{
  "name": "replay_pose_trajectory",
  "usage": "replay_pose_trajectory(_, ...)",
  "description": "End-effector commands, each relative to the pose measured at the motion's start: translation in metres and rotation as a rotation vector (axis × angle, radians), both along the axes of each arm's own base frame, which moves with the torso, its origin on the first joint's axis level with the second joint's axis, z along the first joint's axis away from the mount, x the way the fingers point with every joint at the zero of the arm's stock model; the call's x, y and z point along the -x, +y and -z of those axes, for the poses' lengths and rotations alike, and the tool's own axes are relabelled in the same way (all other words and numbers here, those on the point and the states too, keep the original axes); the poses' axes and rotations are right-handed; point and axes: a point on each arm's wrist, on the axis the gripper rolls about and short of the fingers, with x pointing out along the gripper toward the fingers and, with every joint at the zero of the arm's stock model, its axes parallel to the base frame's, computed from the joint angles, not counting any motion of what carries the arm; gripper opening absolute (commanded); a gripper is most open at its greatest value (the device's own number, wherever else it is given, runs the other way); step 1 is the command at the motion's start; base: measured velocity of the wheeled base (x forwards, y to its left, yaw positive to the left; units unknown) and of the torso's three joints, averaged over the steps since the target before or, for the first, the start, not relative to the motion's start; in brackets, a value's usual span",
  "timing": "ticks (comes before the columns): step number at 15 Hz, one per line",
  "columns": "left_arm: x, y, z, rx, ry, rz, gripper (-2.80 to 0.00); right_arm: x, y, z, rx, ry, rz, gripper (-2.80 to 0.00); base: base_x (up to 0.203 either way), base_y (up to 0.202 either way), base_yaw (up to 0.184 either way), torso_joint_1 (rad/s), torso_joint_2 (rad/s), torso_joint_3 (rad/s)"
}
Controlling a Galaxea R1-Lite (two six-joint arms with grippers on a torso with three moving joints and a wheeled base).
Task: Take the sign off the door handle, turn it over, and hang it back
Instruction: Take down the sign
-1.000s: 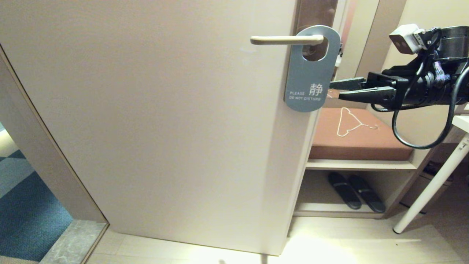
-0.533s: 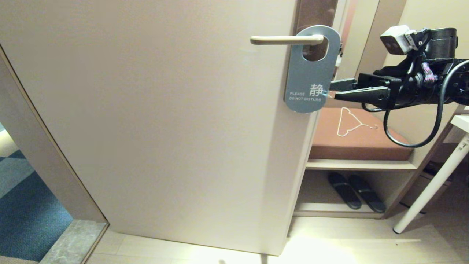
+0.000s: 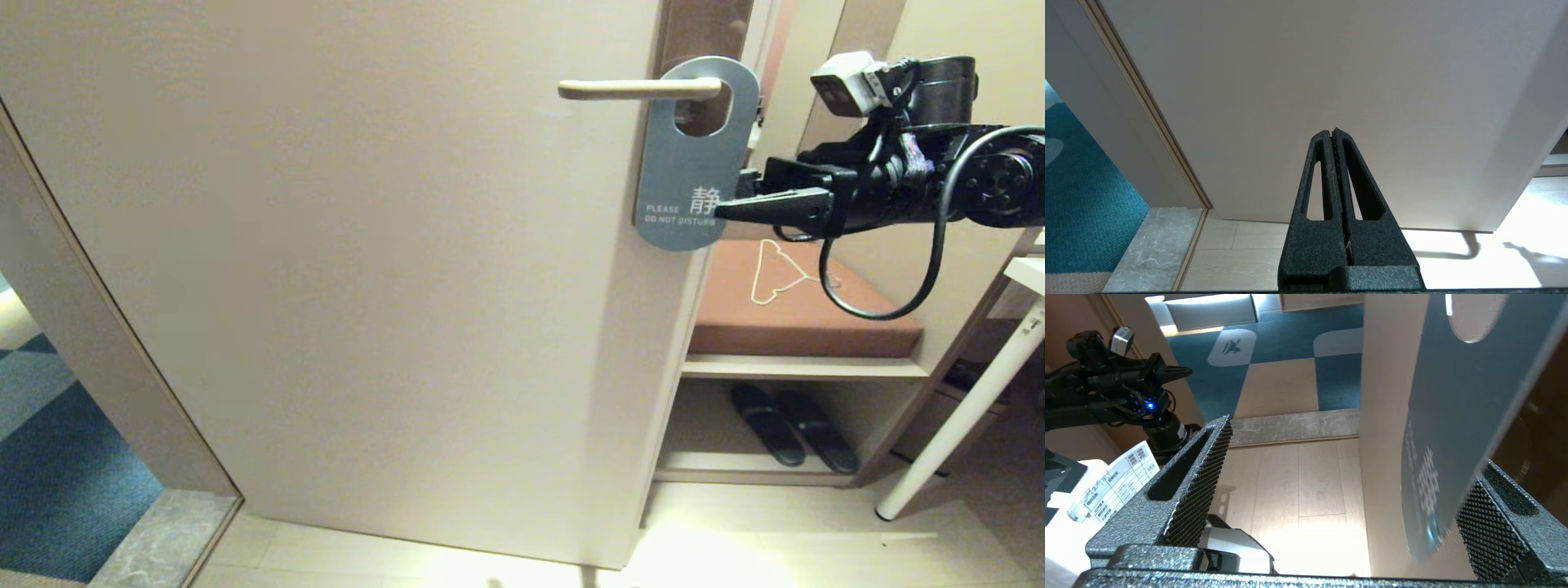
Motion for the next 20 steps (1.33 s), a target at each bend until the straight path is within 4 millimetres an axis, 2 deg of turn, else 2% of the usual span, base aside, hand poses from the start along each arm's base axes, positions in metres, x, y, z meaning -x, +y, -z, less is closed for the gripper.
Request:
replay_pose_trajectory(1, -0.0001, 0.0000, 0.0000, -0.001, 0.001, 0.000, -2.80, -0.0024, 0.0044, 0.0027, -0.002, 0.004, -0.018, 0.00, 0.000, 0.000, 0.000, 0.000, 0.00, 0.000)
replay_pose_trajectory(11, -0.0001, 0.0000, 0.0000, -0.001, 0.001, 0.000, -2.80, -0.0050, 0.0100, 0.0023, -0.003, -0.012, -0.029, 0.00, 0.000, 0.000, 0.000, 0.000, 0.00, 0.000)
replay_pose_trajectory(12, -0.0001, 0.0000, 0.0000, -0.001, 0.001, 0.000, -2.80, -0.0057, 0.0101, 0.0020, -0.004, -0.022, -0.029, -2.80, 0.000, 0.000, 0.000, 0.000, 0.00, 0.000)
replay_pose_trajectory(20, -0.0001, 0.0000, 0.0000, -0.001, 0.001, 0.000, -2.80, -0.0066, 0.0126, 0.0027, -0.003, -0.029, -0.031, -2.80, 0.000, 0.000, 0.000, 0.000, 0.00, 0.000)
